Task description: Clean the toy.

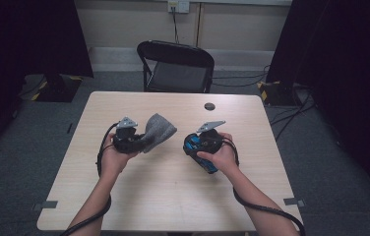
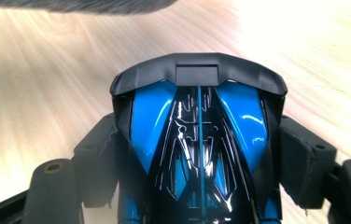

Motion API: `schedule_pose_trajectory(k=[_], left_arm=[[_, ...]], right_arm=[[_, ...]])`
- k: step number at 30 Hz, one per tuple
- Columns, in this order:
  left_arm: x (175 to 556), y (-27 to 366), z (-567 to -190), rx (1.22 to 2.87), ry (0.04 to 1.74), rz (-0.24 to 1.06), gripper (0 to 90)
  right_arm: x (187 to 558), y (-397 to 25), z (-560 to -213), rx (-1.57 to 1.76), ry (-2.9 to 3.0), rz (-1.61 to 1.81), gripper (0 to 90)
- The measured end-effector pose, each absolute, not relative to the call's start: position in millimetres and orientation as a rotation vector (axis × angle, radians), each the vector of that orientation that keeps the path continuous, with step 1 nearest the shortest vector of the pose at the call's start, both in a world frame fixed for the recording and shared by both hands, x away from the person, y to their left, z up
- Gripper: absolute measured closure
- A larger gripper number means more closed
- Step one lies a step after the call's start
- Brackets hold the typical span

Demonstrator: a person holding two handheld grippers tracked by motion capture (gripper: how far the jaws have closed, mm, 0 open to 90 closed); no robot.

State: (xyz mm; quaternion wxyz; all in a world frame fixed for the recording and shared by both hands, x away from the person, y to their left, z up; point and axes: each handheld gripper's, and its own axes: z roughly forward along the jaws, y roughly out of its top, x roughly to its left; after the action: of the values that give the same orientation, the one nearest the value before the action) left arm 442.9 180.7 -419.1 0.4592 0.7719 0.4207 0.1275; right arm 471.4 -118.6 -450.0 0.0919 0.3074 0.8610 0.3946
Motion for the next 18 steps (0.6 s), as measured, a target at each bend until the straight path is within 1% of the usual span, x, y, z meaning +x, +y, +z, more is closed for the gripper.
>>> schedule_pose_trajectory(k=[7, 8, 12, 18], left_arm=[[454, 156, -426, 1.902, 1.026, 0.317, 72.9], [456, 148, -428, 1.907, 1.018, 0.298, 72.9], [458, 135, -431, 1.935, 0.997, 0.290, 72.9], [459, 124, -433, 1.963, 0.965, 0.252, 72.9]], right_arm=[[464, -111, -454, 0.881, 2.586, 1.178, 25.8], [463, -110, -454, 0.879, 2.587, 1.174, 25.8], [462, -106, -452, 0.855, 2.595, 1.178, 25.8], [460, -100, -451, 0.831, 2.597, 1.176, 25.8]])
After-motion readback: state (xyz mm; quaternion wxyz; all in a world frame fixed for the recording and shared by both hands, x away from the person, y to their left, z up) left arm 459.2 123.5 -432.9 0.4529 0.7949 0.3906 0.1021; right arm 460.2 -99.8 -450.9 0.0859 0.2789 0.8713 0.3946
